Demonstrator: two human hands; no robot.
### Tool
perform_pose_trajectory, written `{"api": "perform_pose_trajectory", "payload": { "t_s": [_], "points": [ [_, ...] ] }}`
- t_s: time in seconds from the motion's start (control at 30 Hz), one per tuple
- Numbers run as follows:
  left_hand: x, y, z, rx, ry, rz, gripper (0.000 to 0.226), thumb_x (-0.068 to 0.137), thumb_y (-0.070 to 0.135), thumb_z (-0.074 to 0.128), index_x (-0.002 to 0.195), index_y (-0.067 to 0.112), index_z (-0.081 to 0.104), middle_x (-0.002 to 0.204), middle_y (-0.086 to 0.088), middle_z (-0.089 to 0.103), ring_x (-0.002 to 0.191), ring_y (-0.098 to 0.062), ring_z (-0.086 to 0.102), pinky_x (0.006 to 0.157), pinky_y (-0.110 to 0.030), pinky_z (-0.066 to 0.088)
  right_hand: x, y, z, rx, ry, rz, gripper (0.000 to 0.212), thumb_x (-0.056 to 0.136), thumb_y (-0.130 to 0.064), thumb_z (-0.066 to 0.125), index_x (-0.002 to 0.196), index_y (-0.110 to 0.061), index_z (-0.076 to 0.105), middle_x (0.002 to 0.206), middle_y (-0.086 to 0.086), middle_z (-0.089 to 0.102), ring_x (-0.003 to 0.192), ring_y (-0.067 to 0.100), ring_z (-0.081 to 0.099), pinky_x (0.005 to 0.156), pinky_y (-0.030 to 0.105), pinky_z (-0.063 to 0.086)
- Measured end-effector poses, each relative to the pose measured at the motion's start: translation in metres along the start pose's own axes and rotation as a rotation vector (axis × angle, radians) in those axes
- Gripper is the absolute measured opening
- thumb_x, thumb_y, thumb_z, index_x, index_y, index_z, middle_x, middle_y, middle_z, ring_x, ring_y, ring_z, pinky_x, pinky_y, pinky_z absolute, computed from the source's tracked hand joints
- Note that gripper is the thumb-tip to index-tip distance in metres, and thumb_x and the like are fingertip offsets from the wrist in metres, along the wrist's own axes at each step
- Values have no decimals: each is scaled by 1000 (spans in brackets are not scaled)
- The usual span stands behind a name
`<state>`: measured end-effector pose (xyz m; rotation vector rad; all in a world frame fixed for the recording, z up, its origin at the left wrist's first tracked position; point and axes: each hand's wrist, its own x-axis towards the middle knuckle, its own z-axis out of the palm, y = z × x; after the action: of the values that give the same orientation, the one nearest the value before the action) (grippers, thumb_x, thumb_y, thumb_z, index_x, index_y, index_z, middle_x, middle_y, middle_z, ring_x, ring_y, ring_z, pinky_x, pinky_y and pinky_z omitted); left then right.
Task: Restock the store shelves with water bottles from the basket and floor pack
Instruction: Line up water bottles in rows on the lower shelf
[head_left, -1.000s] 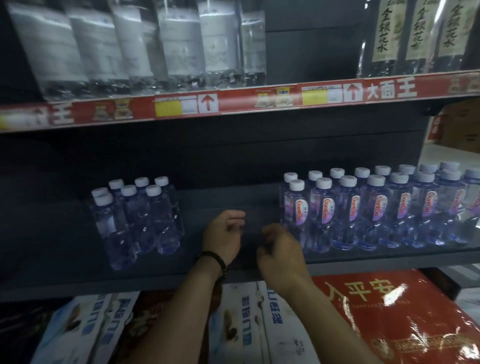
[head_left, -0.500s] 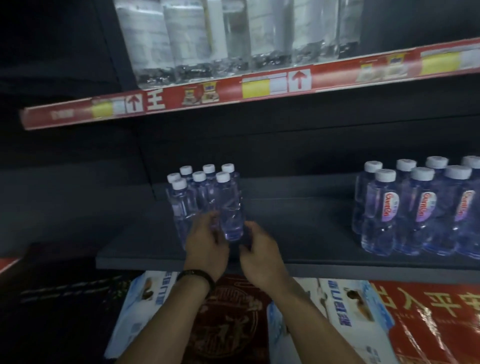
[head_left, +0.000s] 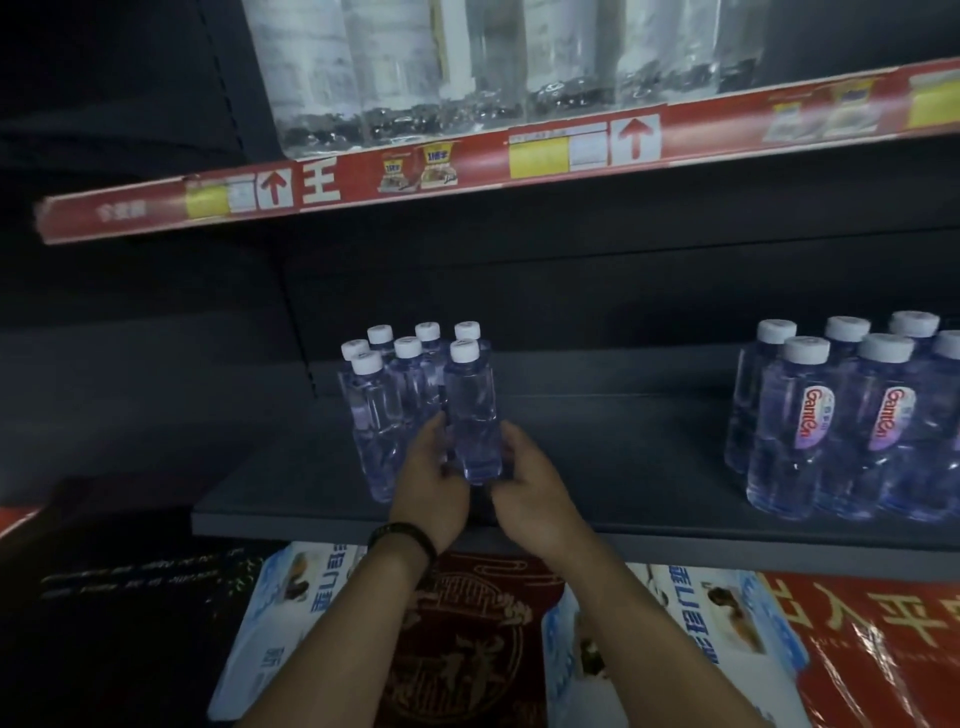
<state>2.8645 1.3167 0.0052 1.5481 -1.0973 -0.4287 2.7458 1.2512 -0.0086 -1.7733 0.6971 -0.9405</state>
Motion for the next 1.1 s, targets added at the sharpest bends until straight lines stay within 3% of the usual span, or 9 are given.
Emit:
{"api": "perform_pose_trajectory", "payload": {
  "t_s": [0.1,0.27,0.33,0.47,0.57,0.7,0.83,0.97,1.1],
  "points": [
    [5,-5,-3,-7,-6,-39,49,103,8,56,147,30,52,135,0,66,125,-14,61,109,-33,48,0,5,-15,20,13,-11,51,93,2,63,127,-35,68,125,-12,73,117,2,67,108,36,54],
    [7,-3,1,16,2,-34,22,104,22,62,122,33,68,104,5,79,97,-12,73,93,-36,59,-9,4,-39,24,-61,10,45,94,-13,72,133,-36,67,127,-15,74,123,6,67,112,43,52],
    [5,1,6,-6,-12,-32,18,102,28,65,119,35,68,102,9,78,97,-10,73,96,-41,60,-15,2,-47,6,-62,0,44,96,-15,74,133,-38,66,127,-16,73,122,3,66,111,40,52],
    [3,6,22,-74,-76,-63,41,90,46,65,130,39,63,115,8,77,109,-12,73,101,-49,58,-29,1,-59,-267,13,-84,41,97,-15,69,132,-33,61,134,-10,61,125,-4,53,112,25,46],
    [5,7,36,-121,-130,-70,28,90,38,58,116,47,64,114,4,77,110,-19,74,98,-52,59,-42,0,-66,-517,-21,-184,62,94,-6,63,149,-29,47,154,-8,41,140,-3,37,115,9,31],
    [9,20,51,-211,-188,-91,24,107,12,50,121,27,62,116,-11,77,106,-25,76,91,-44,63,-55,5,-78,-607,-65,-115,86,94,-8,62,166,-28,20,168,-9,23,153,11,31,124,26,32],
    [15,22,70,-209,-208,-87,25,94,34,62,116,40,68,115,-3,78,106,-24,76,97,-53,60,-71,2,-91,-807,-96,-86,85,96,-12,60,167,-30,17,174,-7,-1,155,23,29,121,36,39],
    [23,34,97,-236,-290,-112,25,106,18,55,124,30,67,115,-5,78,106,-24,77,95,-49,62,-80,1,-103,-946,-39,-35,94,94,-22,64,168,-24,7,170,2,-4,157,27,17,125,45,33],
    [29,32,126,-181,-279,-54,28,96,30,54,116,43,70,109,4,80,103,-20,77,98,-53,59,-79,8,-116,-957,-12,15,94,93,-27,65,168,-20,9,171,6,-9,158,30,14,124,48,35]
  ]
}}
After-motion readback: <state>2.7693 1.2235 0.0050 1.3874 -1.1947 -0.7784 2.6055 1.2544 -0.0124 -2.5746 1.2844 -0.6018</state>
